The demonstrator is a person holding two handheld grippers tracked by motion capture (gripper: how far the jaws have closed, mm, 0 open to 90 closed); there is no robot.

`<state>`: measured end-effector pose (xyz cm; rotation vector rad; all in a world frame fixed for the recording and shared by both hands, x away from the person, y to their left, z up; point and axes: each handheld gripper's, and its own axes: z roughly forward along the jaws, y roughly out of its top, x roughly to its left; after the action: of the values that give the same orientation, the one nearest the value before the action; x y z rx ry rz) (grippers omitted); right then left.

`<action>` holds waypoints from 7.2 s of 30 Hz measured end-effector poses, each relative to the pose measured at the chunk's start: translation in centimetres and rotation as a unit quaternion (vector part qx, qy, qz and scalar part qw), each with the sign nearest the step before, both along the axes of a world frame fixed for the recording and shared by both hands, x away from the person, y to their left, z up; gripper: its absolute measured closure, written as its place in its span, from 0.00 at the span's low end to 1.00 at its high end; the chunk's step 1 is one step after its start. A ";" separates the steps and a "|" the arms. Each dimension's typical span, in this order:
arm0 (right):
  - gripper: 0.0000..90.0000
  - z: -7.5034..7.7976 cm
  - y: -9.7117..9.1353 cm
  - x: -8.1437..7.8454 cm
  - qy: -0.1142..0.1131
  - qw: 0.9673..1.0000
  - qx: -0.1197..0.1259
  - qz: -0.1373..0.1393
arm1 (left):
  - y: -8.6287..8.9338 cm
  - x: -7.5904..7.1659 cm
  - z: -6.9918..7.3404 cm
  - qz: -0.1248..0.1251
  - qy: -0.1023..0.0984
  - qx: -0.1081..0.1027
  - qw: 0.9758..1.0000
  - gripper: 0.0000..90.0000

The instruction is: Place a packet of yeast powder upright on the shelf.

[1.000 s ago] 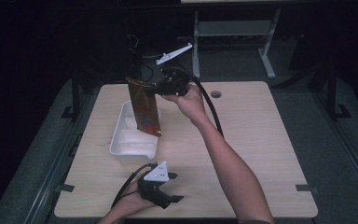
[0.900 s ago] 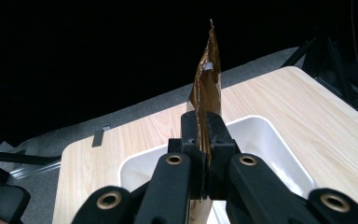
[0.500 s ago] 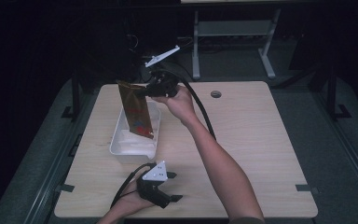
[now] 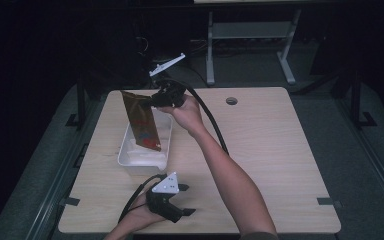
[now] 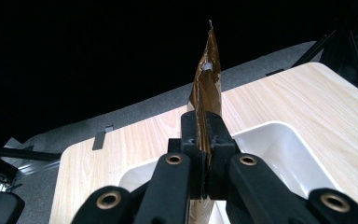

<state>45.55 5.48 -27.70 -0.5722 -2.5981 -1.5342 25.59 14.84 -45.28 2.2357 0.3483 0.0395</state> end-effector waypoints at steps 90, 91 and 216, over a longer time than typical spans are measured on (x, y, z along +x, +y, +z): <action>0.66 -7.1 -2.0 1.6 0.069 0.996 -0.029 -0.045 | 0.1 0.2 0.0 0.005 0.003 -0.006 1.000 0.25; 0.65 -7.1 -2.1 1.6 0.070 0.996 -0.028 -0.046 | 0.1 0.2 0.0 0.006 0.001 -0.007 1.000 0.25; 0.41 -13.1 -29.2 -8.7 0.126 0.976 0.008 -0.179 | 0.7 1.5 0.0 0.038 0.017 -0.029 0.999 0.23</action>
<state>36.85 -23.76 -40.82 -1.2016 -2.3814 -1.4476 27.04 15.56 -45.28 2.1671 0.4475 0.0315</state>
